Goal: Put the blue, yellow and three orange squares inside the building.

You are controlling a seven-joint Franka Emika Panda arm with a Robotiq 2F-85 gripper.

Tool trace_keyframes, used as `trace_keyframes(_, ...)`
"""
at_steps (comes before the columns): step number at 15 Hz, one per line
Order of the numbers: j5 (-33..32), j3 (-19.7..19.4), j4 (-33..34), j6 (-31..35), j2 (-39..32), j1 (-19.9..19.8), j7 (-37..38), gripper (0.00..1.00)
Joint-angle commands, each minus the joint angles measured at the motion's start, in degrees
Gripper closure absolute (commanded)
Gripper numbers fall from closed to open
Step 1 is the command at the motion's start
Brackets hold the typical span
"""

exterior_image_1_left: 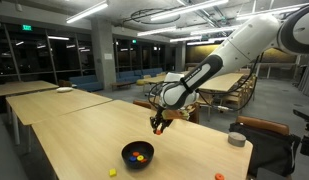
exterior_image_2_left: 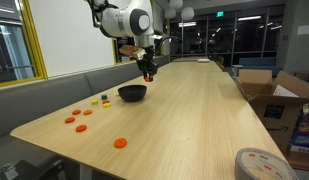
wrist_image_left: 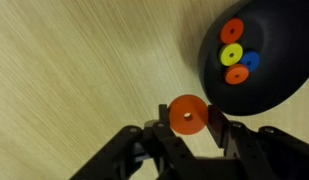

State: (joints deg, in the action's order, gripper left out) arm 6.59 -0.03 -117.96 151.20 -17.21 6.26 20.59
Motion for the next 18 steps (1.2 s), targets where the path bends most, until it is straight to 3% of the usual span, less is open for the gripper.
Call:
trace_keyframes(1, 1.2, 2.4, 2.9, 1.4, -2.2, -0.3, -3.8, 0.76)
trace_keyframes(9, 8.5, 9.2, 6.4, -0.1, -5.9, -1.3, -13.5, 0.76)
trace_keyframes(14, 10.7, 11.1, 7.2, -1.5, -7.7, -1.4, -16.2, 0.76)
trace_keyframes(15, 10.5, 10.9, 7.0, -1.9, -7.9, -1.3, -15.8, 0.32)
trace_keyframes(16, 10.5, 10.8, 7.0, -2.1, -8.1, -1.3, -15.8, 0.31)
trace_keyframes(18, 10.1, 10.3, 6.5, -2.1, -8.2, -1.3, -15.2, 0.16)
